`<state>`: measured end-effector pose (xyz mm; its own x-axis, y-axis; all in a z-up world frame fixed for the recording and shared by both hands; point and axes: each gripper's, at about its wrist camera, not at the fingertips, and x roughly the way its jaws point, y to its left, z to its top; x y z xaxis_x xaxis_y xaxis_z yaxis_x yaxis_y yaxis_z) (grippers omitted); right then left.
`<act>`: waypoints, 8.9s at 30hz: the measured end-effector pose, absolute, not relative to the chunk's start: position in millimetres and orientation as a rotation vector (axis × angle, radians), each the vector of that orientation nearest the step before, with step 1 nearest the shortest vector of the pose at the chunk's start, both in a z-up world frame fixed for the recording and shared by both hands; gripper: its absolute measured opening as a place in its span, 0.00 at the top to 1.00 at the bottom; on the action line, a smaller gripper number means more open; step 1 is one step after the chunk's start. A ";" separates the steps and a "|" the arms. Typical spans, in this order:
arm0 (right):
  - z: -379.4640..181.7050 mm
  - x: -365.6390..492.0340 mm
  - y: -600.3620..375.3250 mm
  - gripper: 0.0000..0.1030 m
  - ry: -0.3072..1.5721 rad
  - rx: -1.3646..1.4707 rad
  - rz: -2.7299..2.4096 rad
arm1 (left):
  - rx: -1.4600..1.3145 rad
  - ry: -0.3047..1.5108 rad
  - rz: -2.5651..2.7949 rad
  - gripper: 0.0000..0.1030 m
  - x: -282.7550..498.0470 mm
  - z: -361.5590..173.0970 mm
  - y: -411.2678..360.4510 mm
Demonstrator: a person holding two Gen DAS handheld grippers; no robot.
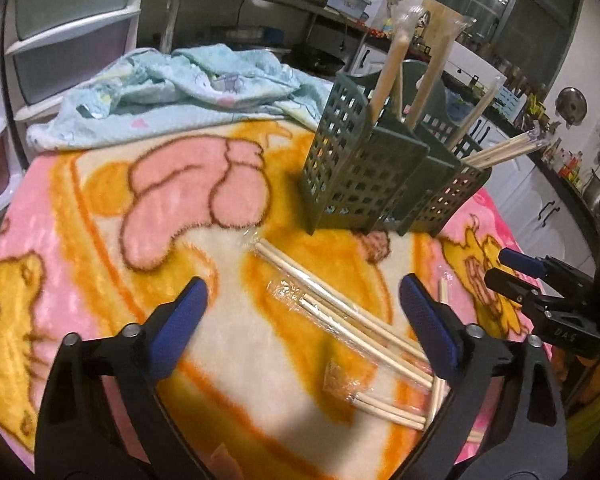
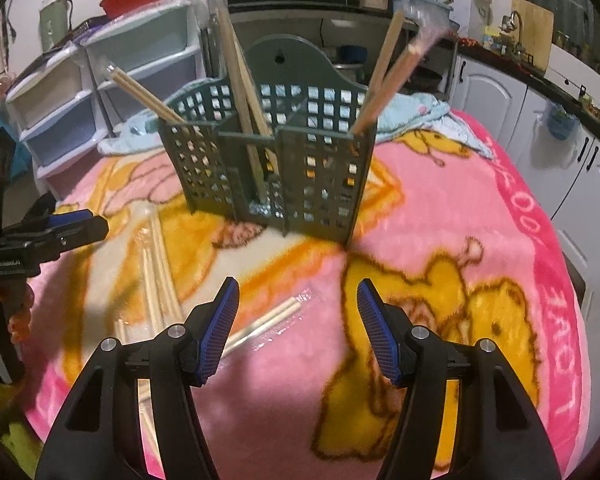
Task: Organize utensils
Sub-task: 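Move both open tools down to the loose chopsticks beside the caddy, then close the left tool on a chopstick while the right tool grasps another, then lift both held chopsticks and carry them above the green caddy, then lower both held chopsticks down into the green caddy, then open both tools to release the chopsticks into the caddy, then withdraw both open tools from the caddy and lower toward the blanket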
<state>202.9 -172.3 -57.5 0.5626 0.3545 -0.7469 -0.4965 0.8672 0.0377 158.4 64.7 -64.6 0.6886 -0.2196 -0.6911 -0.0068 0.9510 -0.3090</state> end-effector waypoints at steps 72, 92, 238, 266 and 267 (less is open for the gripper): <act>-50.9 213.1 -178.4 0.98 0.795 -0.082 0.512 | -0.273 0.774 -0.163 1.00 162.6 -50.2 67.7; 41.4 164.7 -156.0 0.99 0.580 -0.090 0.705 | -0.272 0.609 -0.322 1.00 141.5 23.9 28.7; 86.1 250.1 -196.1 0.38 0.477 0.009 0.480 | -0.335 0.421 -0.135 0.10 183.1 95.5 82.7; 47.0 195.9 -176.5 0.35 0.596 -0.046 0.587 | -0.351 0.587 -0.076 0.10 168.1 32.6 90.9; 45.1 194.4 -175.3 0.35 0.603 -0.049 0.594 | -0.348 0.591 -0.074 0.10 167.9 30.7 90.3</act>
